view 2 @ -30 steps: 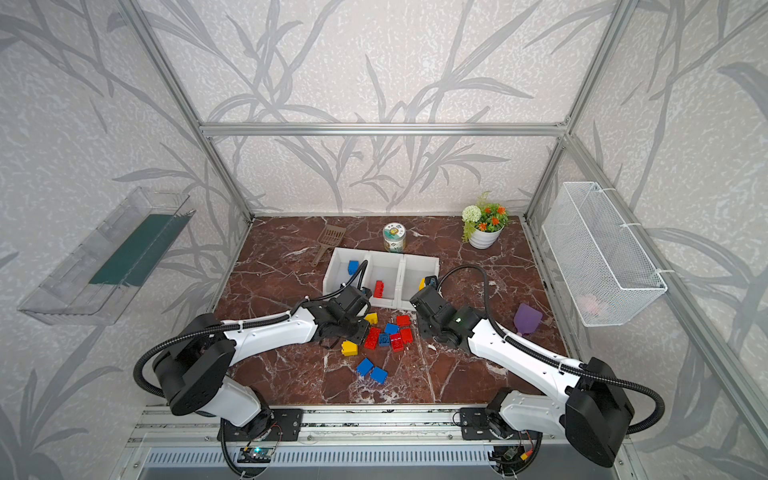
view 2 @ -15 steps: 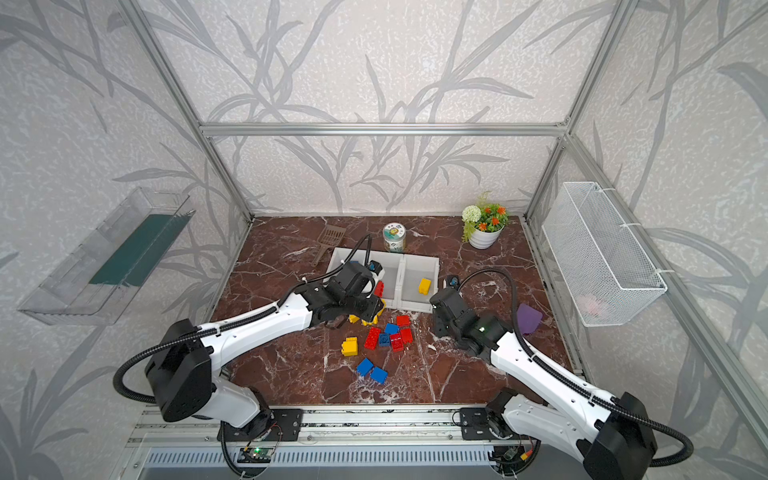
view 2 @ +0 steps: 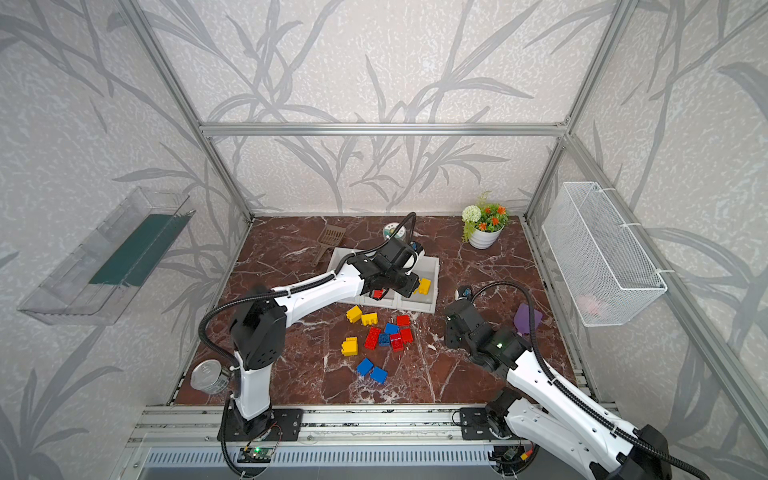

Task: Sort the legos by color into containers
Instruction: 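Carry the yellow brick with the left gripper into the compartment farthest from it, then draw the left gripper back while the right gripper moves over the pile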

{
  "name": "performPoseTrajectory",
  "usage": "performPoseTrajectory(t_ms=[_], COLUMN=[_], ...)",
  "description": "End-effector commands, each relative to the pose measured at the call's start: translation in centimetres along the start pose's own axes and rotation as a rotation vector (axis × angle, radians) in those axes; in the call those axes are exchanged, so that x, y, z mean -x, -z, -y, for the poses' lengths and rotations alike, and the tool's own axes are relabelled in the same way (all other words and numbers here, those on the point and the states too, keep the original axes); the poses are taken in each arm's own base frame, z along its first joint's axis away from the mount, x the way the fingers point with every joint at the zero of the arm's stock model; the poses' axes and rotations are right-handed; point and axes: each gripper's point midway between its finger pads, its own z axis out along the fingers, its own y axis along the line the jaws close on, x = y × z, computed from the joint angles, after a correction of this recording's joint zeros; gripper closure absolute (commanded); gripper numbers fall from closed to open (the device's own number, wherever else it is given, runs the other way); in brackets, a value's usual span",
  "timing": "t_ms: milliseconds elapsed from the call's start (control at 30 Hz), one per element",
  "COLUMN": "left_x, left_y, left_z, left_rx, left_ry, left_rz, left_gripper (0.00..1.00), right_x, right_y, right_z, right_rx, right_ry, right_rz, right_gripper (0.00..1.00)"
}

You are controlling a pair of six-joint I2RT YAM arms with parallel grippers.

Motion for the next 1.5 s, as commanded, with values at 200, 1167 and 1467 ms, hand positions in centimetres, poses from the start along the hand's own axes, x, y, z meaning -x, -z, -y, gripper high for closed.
performPoseTrajectory(t_ms=[200, 1167, 1467], left_x=[-0.1, -2.2, -8.9], left_y=[-2.6, 8.7, 14.3], left_z=[0.6, -6.8, -12.7], left_rx=[0.002, 0.226, 0.353], left_ry=[-0.023, 0.140, 0.306], left_rz=[-0.056, 0.186, 0.217], left_gripper=[0.70, 0.40, 0.39], right_x=[-0.9, -1.7, -2.8], right_y=[0.4, -0.9, -3.3], right_z=[0.8, -1.8, -6.2], right_rx=[-0.009, 0.086, 0.143], right_ry=[-0.003, 0.023, 0.091], right_rz=[-0.017, -0.095, -0.198], right_gripper=[0.43, 0.43, 0.44])
